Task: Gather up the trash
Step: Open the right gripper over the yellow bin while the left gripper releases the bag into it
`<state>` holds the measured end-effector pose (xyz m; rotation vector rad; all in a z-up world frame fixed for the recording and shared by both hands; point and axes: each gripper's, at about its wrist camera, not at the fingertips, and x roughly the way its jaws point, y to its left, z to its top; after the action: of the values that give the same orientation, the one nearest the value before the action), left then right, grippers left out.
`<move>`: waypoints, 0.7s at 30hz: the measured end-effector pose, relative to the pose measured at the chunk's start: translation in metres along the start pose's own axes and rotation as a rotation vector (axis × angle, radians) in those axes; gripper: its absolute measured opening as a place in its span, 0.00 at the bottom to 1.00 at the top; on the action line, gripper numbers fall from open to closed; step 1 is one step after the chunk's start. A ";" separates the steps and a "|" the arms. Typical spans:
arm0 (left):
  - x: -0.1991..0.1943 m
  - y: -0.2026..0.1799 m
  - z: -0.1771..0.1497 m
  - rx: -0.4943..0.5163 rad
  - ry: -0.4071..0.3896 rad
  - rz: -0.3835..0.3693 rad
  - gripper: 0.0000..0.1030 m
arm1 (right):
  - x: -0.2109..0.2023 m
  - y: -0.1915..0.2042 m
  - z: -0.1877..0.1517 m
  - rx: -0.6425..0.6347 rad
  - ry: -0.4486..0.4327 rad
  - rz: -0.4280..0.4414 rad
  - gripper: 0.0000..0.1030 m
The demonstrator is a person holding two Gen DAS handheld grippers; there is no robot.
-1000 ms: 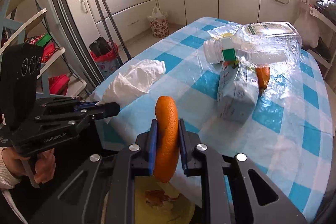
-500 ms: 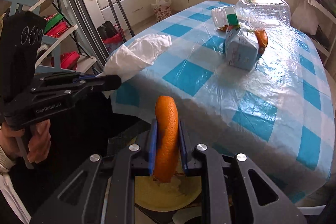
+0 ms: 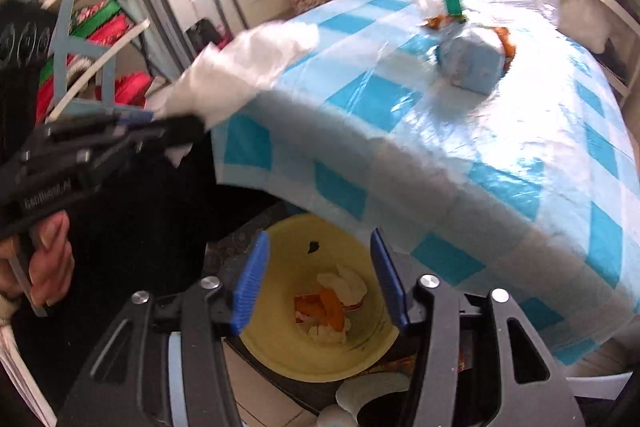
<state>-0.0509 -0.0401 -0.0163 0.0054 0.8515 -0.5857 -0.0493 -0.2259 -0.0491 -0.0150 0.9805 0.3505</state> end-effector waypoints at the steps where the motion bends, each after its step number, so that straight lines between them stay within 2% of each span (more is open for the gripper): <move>1: 0.000 -0.002 -0.001 0.008 0.007 0.000 0.08 | -0.005 -0.004 0.001 0.021 -0.022 -0.006 0.55; 5: 0.005 -0.010 -0.008 0.022 0.060 -0.009 0.08 | -0.023 -0.015 -0.002 0.087 -0.120 -0.015 0.60; 10: 0.023 -0.022 -0.022 0.037 0.202 -0.026 0.08 | -0.039 -0.025 -0.001 0.130 -0.209 -0.043 0.64; 15: 0.049 -0.048 -0.038 0.151 0.350 0.026 0.09 | -0.049 -0.033 0.002 0.157 -0.244 -0.056 0.65; 18: 0.060 -0.058 -0.043 0.194 0.395 0.050 0.21 | -0.051 -0.036 0.004 0.165 -0.256 -0.060 0.65; 20: 0.061 -0.061 -0.045 0.203 0.396 0.076 0.38 | -0.051 -0.036 0.005 0.169 -0.264 -0.064 0.66; 21: 0.060 -0.062 -0.045 0.203 0.388 0.078 0.42 | -0.052 -0.036 0.005 0.174 -0.267 -0.065 0.66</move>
<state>-0.0824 -0.1106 -0.0749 0.3448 1.1582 -0.6049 -0.0609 -0.2736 -0.0097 0.1537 0.7412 0.2000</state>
